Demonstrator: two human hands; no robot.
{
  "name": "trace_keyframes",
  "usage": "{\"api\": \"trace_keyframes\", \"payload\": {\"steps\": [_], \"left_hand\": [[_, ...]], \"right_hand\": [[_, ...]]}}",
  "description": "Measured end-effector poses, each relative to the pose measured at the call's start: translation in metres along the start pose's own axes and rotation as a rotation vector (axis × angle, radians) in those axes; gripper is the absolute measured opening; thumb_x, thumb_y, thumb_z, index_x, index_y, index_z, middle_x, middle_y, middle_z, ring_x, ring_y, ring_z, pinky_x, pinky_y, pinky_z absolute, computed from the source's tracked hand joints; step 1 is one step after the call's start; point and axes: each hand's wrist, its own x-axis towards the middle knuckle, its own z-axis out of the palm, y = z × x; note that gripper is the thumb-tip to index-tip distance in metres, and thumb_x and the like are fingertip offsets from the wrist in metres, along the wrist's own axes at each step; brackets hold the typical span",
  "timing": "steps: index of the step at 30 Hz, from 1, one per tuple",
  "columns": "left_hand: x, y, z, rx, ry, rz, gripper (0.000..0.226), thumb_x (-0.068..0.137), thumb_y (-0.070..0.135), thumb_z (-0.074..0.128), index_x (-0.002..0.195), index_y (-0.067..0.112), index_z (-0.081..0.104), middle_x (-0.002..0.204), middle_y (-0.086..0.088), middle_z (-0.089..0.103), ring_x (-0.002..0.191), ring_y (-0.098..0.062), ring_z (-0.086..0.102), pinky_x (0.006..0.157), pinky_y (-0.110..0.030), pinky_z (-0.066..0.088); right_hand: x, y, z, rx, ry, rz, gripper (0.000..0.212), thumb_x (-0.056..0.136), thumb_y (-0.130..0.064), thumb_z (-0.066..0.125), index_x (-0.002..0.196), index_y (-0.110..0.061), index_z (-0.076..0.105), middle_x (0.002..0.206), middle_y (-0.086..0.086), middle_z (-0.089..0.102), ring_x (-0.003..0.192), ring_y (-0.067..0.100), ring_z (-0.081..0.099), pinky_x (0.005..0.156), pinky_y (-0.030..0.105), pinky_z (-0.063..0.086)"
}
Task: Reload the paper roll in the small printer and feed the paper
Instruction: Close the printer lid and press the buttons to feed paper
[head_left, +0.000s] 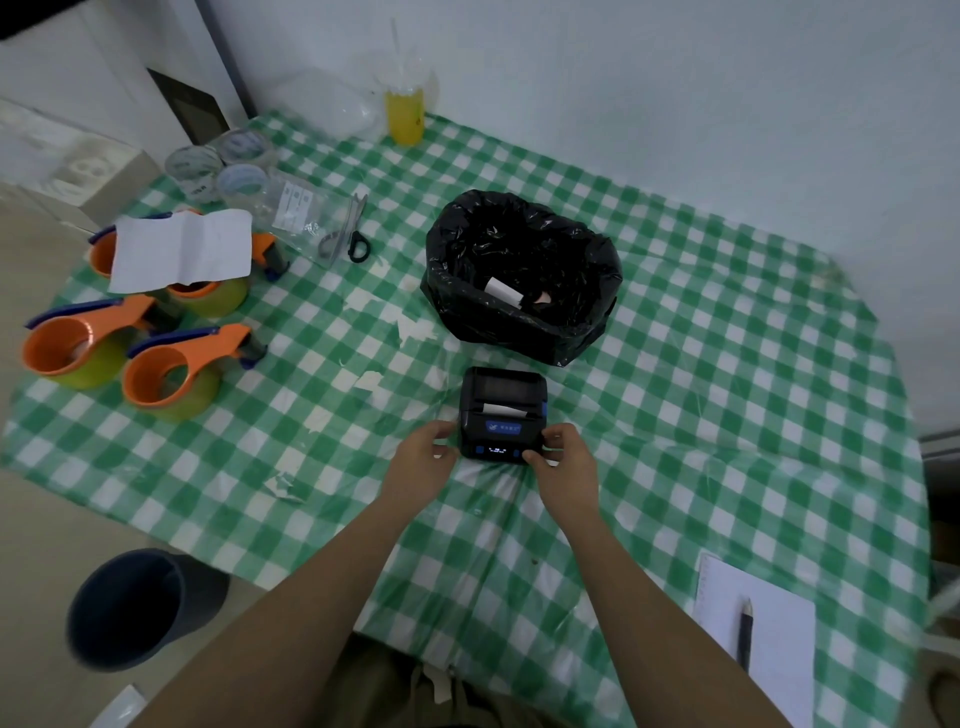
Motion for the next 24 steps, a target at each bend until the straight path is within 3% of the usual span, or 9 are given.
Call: {"api": "trace_keyframes", "payload": {"steps": [24], "left_hand": [[0.0005, 0.0000, 0.0003, 0.027, -0.005, 0.004, 0.037, 0.088, 0.005, 0.053, 0.125, 0.009, 0.052, 0.130, -0.010, 0.055, 0.096, -0.016, 0.054, 0.085, -0.029, 0.044]], "right_hand": [[-0.0012, -0.0013, 0.0001, -0.037, 0.009, -0.014, 0.023, 0.082, -0.009, 0.067, 0.100, -0.012, 0.053, 0.105, 0.009, 0.062, 0.092, 0.020, 0.059, 0.080, 0.034, 0.051]]}}
